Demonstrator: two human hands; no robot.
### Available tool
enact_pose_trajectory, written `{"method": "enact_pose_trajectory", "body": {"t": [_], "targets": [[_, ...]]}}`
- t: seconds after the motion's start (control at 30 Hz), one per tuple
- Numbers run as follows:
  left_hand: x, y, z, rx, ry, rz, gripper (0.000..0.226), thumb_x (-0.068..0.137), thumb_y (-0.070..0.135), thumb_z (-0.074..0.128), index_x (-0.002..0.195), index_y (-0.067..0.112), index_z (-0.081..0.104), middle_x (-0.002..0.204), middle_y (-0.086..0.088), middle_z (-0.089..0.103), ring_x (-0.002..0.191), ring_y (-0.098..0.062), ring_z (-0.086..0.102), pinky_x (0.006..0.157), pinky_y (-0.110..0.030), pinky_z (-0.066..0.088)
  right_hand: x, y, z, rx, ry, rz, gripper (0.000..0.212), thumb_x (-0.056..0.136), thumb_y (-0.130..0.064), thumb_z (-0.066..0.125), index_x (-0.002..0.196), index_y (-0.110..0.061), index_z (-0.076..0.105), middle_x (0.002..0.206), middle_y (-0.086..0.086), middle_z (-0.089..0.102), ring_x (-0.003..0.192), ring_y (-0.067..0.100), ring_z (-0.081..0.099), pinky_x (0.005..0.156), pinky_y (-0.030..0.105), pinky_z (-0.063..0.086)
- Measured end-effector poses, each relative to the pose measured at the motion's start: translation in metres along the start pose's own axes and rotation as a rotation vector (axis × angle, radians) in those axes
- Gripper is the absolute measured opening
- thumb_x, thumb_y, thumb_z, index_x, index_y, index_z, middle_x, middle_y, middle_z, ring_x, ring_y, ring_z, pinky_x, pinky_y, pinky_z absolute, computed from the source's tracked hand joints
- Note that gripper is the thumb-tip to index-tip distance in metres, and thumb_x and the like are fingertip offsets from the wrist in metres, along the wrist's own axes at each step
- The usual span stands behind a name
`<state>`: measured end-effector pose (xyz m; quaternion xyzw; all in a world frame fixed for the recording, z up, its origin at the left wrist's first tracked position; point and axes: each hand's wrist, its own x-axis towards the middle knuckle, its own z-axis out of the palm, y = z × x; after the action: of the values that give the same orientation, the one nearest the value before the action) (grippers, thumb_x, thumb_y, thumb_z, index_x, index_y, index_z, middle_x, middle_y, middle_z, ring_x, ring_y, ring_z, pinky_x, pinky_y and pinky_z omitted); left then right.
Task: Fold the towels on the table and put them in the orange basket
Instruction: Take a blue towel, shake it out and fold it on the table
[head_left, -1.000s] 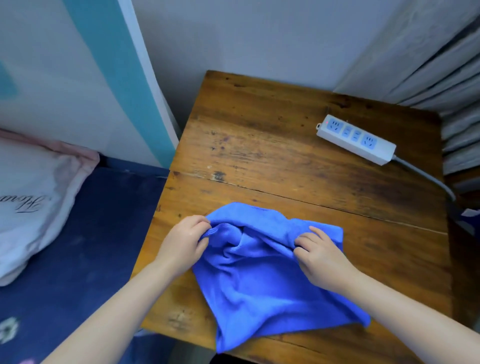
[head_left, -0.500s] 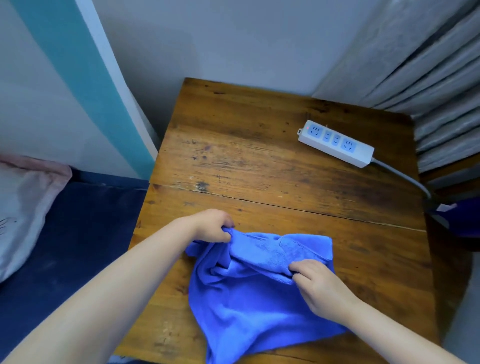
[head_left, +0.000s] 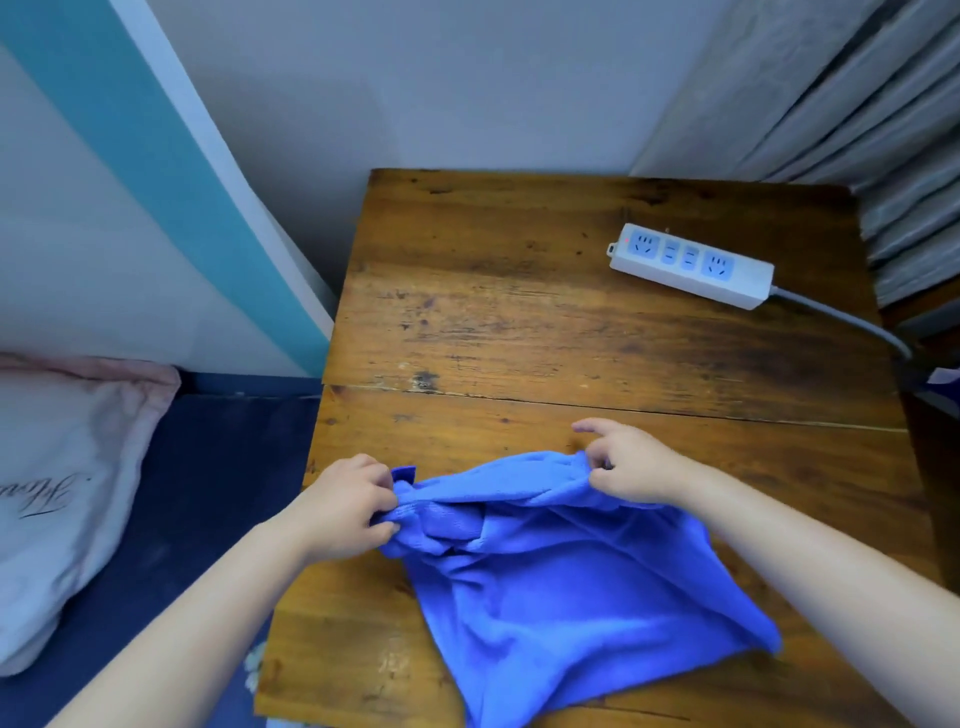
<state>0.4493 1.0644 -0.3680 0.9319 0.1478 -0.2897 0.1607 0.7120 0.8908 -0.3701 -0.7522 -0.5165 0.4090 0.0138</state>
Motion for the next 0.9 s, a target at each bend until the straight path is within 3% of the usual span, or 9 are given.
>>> {"method": "enact_pose_trajectory", "body": {"t": [0.13,0.2,0.3,0.43,0.53,0.6,0.73,0.8,0.9], "targets": [[-0.009,-0.005,0.015,-0.011,0.031,-0.071,0.032,0.091,0.041,0.045,0.103,0.019,0.065,0.139,0.009,0.043,0.137,-0.011,0.022,0.109,-0.027,0.023,0.010,-0.008,-0.005,-0.244,-0.221,-0.047,0.036,0.079,-0.015,0.049,0.046,-0.019,0.037,0.130,0.001,0.049,0.094,0.023,0.054,0.071,0.025,0.040],[-0.005,-0.008,0.015,-0.023,0.057,-0.095,0.030,0.092,0.038,0.045,0.101,0.018,0.066,0.146,0.012,0.035,0.141,-0.011,0.016,0.110,-0.029,0.025,0.008,-0.009,-0.010,-0.333,-0.232,-0.061,0.034,0.078,-0.016,0.051,0.048,-0.018,0.037,0.110,0.003,0.050,0.079,0.022,0.047,0.064,0.029,0.037],[0.006,-0.015,0.007,0.008,0.092,-0.102,0.030,0.091,0.036,0.046,0.104,0.018,0.066,0.143,0.010,0.040,0.139,-0.012,0.022,0.108,-0.028,0.030,-0.002,-0.008,-0.018,-0.392,-0.188,-0.058,0.033,0.078,-0.016,0.052,0.049,-0.017,0.036,0.098,0.004,0.044,0.072,0.023,0.044,0.060,0.028,0.035],[0.020,-0.015,-0.006,0.032,0.089,-0.056,0.033,0.091,0.035,0.049,0.111,0.016,0.066,0.129,0.007,0.054,0.129,-0.014,0.036,0.102,-0.026,0.034,-0.016,0.002,-0.023,-0.320,-0.073,-0.058,0.021,0.078,-0.013,0.052,0.061,-0.001,0.053,0.093,0.004,0.046,0.083,0.029,0.054,0.071,0.032,0.045],[0.021,-0.014,-0.012,0.051,0.085,-0.040,0.033,0.091,0.034,0.049,0.111,0.016,0.067,0.125,0.008,0.057,0.123,-0.014,0.041,0.099,-0.026,0.038,-0.022,0.004,-0.020,-0.306,-0.063,-0.069,0.018,0.080,-0.014,0.051,0.070,0.000,0.058,0.105,0.004,0.052,0.092,0.026,0.055,0.076,0.032,0.047],[0.017,-0.013,-0.011,0.026,0.085,-0.055,0.031,0.090,0.032,0.051,0.109,0.014,0.068,0.122,0.005,0.058,0.119,-0.014,0.044,0.096,-0.026,0.039,-0.020,0.006,-0.015,-0.303,-0.006,-0.047,0.017,0.080,-0.013,0.050,0.071,-0.001,0.057,0.107,0.005,0.053,0.092,0.027,0.055,0.075,0.032,0.047],[0.005,-0.007,0.001,-0.046,0.150,-0.120,0.024,0.087,0.026,0.056,0.096,0.007,0.069,0.106,-0.005,0.063,0.107,-0.019,0.052,0.084,-0.024,0.038,-0.004,0.003,-0.010,-0.138,0.162,0.042,0.023,0.075,-0.004,0.047,0.058,-0.015,0.036,0.080,0.005,0.048,0.075,0.025,0.045,0.062,0.030,0.035],[-0.001,-0.003,0.009,-0.085,0.177,-0.165,0.021,0.086,0.022,0.057,0.091,0.003,0.065,0.098,-0.008,0.063,0.102,-0.021,0.052,0.079,-0.024,0.036,0.003,0.002,-0.007,-0.073,0.187,0.053,0.031,0.075,0.002,0.045,0.058,-0.020,0.031,0.081,0.004,0.046,0.078,0.024,0.044,0.064,0.029,0.035],[-0.006,0.000,0.016,-0.089,0.145,-0.187,0.019,0.087,0.023,0.054,0.094,0.006,0.061,0.104,-0.005,0.059,0.105,-0.020,0.049,0.080,-0.024,0.035,0.012,0.002,-0.005,-0.111,0.118,0.007,0.020,0.077,0.005,0.042,0.073,-0.015,0.041,0.096,0.009,0.049,0.092,0.028,0.051,0.077,0.034,0.043]]}}
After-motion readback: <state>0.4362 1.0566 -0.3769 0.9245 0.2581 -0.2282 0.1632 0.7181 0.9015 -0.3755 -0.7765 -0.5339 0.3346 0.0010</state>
